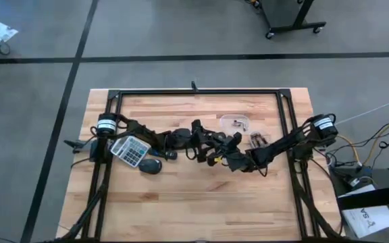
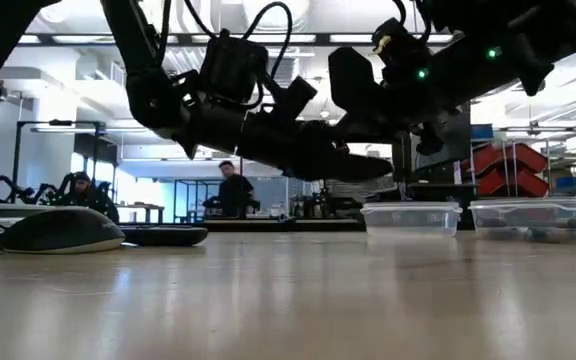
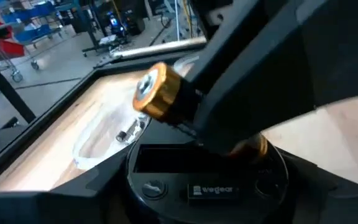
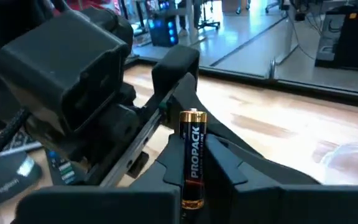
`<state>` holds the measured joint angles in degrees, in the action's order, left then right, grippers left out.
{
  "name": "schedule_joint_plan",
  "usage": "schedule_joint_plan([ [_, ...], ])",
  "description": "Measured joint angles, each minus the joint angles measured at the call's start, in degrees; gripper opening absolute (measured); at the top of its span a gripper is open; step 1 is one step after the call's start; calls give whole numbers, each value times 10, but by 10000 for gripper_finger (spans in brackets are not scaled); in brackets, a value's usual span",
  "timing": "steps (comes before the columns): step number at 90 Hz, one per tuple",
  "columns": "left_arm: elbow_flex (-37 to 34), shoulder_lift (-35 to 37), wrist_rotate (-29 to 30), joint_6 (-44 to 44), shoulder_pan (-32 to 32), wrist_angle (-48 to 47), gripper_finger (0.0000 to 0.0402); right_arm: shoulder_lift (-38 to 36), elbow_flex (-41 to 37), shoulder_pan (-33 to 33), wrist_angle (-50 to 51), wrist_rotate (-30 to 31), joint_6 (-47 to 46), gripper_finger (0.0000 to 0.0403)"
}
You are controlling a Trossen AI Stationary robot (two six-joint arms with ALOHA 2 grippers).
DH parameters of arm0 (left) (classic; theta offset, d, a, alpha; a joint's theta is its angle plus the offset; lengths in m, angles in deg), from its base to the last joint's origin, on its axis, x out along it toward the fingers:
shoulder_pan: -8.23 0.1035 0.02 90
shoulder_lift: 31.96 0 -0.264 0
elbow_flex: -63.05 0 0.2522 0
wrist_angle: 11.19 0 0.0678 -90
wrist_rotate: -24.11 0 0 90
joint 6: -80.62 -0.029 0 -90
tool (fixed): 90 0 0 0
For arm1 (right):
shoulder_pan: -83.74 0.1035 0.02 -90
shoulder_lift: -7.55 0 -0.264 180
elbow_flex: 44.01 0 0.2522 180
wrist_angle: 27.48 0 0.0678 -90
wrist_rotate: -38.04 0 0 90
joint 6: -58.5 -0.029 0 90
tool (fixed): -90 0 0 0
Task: Insert battery
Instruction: Insert the brown battery into the black mouse battery compartment
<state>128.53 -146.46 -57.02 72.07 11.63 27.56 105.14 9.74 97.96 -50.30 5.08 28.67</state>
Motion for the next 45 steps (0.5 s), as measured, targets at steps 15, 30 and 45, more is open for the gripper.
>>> schedule_joint_plan([
  [15, 0, 0, -3, -3, 0, 1, 264, 0, 0, -2, -3, 0, 4, 13],
  [30, 0, 0, -3, -16, 0, 4, 264, 0, 0, -3, -4, 0, 4, 13],
  [45, 0, 0, -3, -20, 0, 3, 266, 0, 0, -4, -4, 0, 4, 13],
])
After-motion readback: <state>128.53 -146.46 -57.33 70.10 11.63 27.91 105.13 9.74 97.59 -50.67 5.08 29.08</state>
